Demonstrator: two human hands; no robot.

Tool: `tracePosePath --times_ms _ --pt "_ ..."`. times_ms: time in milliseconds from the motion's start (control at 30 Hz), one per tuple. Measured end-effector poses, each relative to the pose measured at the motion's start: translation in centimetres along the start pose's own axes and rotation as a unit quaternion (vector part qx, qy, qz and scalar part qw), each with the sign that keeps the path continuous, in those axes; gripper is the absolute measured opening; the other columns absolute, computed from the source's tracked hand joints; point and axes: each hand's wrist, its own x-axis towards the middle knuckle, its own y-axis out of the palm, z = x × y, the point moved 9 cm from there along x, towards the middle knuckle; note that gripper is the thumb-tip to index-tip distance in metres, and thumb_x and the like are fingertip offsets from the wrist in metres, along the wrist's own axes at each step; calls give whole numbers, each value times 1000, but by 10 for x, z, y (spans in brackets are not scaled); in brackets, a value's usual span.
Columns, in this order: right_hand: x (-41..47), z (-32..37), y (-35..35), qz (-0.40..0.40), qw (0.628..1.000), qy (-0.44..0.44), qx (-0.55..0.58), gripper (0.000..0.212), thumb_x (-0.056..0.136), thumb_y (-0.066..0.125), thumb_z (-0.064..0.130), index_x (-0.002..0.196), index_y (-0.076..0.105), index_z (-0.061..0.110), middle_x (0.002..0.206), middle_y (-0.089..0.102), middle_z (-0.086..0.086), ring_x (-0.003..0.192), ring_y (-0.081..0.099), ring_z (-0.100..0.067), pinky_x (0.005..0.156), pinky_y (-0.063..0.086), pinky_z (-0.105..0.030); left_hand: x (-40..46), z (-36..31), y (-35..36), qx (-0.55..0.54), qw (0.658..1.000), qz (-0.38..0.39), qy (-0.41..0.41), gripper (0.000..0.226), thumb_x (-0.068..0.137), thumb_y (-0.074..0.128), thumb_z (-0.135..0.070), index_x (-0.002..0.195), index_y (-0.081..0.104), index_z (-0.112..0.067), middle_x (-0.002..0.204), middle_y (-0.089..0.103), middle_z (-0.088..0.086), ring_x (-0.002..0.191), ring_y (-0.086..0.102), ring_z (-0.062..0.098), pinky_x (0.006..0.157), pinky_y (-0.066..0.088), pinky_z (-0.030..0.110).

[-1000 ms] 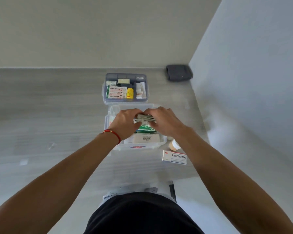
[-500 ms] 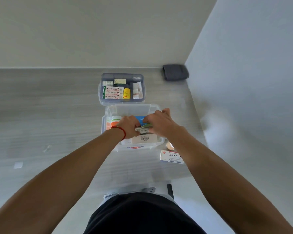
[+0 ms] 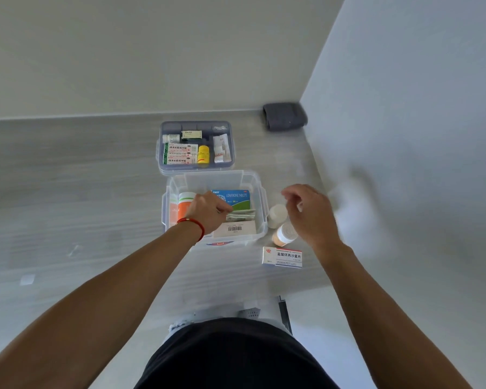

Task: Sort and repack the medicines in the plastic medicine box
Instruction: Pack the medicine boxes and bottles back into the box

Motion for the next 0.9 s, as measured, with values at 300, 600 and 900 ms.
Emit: tracePosePath --times_ms 300,600,900 --pt "-52 -68 14 80 992 95 -36 23 90 67 27 109 57 21 100 59 4 84 57 -17 76 53 -42 -2 4 -2 -28 999 -22 -31 32 84 75 -12 115 74 -20 107 73 3 89 63 14 78 50 18" --pt "-61 -70 49 147 979 114 -77 45 84 73 47 118 53 25 111 56 4 101 60 -21 80 52 -37 -25 17 -30 -78 991 -98 -47 27 89 62 -3 112 73 -13 118 71 5 111 64 24 84 53 25" --pt "-85 -110 54 268 938 182 -127 71 72 77 51 127 48 17 122 55 -1 111 54 -21 88 53 -40 -50 14 -27 -68 989 -132 -22 24 89 60 -4 103 76 -16 110 75 4 98 68 18 64 36 -3"
